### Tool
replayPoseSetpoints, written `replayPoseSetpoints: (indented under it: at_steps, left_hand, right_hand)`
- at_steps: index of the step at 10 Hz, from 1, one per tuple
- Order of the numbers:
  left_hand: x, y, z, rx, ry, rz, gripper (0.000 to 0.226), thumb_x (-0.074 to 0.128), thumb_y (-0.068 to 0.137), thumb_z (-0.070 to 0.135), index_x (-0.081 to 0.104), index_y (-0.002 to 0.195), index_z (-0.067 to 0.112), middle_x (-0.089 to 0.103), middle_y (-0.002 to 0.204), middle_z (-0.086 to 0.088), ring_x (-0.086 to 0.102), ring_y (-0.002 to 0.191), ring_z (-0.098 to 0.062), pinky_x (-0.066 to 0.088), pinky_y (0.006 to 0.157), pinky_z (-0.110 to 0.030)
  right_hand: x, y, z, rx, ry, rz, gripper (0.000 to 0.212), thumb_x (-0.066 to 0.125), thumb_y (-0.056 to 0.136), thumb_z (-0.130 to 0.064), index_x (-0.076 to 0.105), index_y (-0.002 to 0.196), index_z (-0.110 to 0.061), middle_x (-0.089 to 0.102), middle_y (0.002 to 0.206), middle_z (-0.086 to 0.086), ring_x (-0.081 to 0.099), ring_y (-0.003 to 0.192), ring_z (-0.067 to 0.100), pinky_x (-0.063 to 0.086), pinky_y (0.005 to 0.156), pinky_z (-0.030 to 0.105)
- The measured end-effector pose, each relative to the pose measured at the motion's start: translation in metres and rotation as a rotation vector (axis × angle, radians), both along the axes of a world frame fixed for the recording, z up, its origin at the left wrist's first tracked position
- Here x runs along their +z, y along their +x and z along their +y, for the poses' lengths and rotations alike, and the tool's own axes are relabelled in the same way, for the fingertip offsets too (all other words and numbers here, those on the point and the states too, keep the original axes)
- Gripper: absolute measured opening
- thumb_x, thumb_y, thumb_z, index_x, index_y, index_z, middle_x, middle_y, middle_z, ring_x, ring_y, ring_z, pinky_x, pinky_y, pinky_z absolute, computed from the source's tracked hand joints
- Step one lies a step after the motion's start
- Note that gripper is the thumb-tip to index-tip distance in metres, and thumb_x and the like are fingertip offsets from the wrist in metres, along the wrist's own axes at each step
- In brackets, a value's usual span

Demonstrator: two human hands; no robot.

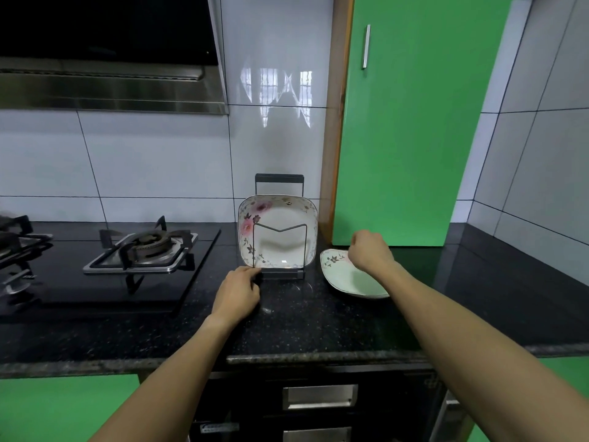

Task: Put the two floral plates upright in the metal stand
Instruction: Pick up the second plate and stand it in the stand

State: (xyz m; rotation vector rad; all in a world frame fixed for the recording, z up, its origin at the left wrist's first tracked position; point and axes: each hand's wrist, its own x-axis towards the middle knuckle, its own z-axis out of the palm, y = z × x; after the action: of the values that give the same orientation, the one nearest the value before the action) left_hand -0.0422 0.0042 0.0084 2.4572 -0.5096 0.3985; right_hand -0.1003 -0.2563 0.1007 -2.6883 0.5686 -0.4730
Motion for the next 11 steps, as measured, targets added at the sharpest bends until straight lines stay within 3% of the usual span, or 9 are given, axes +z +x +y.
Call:
replayPoseSetpoints:
  at_steps: [2, 4, 6, 8, 9, 10, 11]
  left_hand:
    - [-0.002, 0.002, 0.0, -0.003, 0.01, 0.001, 0.046, 0.049, 0.09, 0.007, 0.061, 0.135, 0.014, 0.058, 0.139, -0.006, 0.053, 0.126, -0.025, 0.045, 0.104, -0.038]
    - [-0.004, 0.004, 0.0, 0.005, 0.03, 0.007, 0.047, 0.05, 0.09, 0.008, 0.06, 0.135, 0.014, 0.058, 0.138, -0.006, 0.053, 0.125, -0.027, 0.045, 0.103, -0.04]
    - [-0.004, 0.006, 0.0, 0.005, 0.022, 0.002, 0.047, 0.05, 0.089, 0.007, 0.061, 0.134, 0.014, 0.059, 0.138, -0.008, 0.054, 0.124, -0.028, 0.045, 0.102, -0.041]
    - [-0.007, 0.008, 0.0, 0.002, 0.007, -0.008, 0.047, 0.05, 0.088, 0.007, 0.062, 0.133, 0.014, 0.06, 0.136, -0.007, 0.055, 0.123, -0.027, 0.046, 0.101, -0.041]
    - [-0.008, 0.009, 0.001, 0.006, 0.005, -0.01, 0.046, 0.051, 0.088, 0.007, 0.062, 0.133, 0.014, 0.06, 0.136, -0.006, 0.055, 0.123, -0.027, 0.046, 0.101, -0.042]
    - [-0.008, 0.01, 0.001, 0.007, 0.006, -0.007, 0.046, 0.051, 0.088, 0.007, 0.062, 0.132, 0.015, 0.06, 0.137, -0.006, 0.055, 0.122, -0.027, 0.046, 0.101, -0.042]
    - [-0.008, 0.01, 0.001, 0.008, -0.006, -0.01, 0.046, 0.051, 0.087, 0.006, 0.062, 0.132, 0.014, 0.06, 0.136, -0.007, 0.055, 0.123, -0.028, 0.046, 0.101, -0.042]
  right_hand:
    - [-0.013, -0.013, -0.029, -0.109, -0.152, 0.151, 0.006, 0.048, 0.089, -0.008, 0.052, 0.094, -0.009, 0.062, 0.107, 0.016, 0.058, 0.099, 0.035, 0.047, 0.076, 0.037]
    - [-0.024, -0.021, -0.054, -0.216, 0.059, 0.185, 0.024, 0.051, 0.091, -0.015, 0.059, 0.111, -0.003, 0.06, 0.116, 0.016, 0.06, 0.096, 0.032, 0.048, 0.075, 0.034]
    - [-0.026, -0.022, -0.065, -0.275, 0.29, 0.167, 0.035, 0.047, 0.088, -0.006, 0.055, 0.121, 0.004, 0.058, 0.121, 0.022, 0.063, 0.1, 0.039, 0.056, 0.083, 0.043]
    - [-0.026, -0.021, -0.074, -0.314, 0.411, 0.182, 0.028, 0.047, 0.093, 0.0, 0.054, 0.12, 0.005, 0.051, 0.111, 0.023, 0.061, 0.082, 0.037, 0.06, 0.066, 0.044]
    - [-0.025, -0.021, -0.076, -0.314, 0.431, 0.224, 0.017, 0.052, 0.09, 0.002, 0.056, 0.107, 0.003, 0.053, 0.109, 0.022, 0.065, 0.089, 0.037, 0.06, 0.058, 0.04]
    - [-0.021, -0.022, -0.08, -0.323, 0.47, 0.346, 0.005, 0.054, 0.09, 0.005, 0.053, 0.093, 0.001, 0.051, 0.103, 0.018, 0.056, 0.072, 0.029, 0.048, 0.038, 0.026]
    - [-0.016, -0.022, -0.082, -0.344, 0.525, 0.443, 0.01, 0.054, 0.094, -0.004, 0.05, 0.086, 0.0, 0.049, 0.085, 0.012, 0.045, 0.061, 0.021, 0.044, 0.045, 0.027]
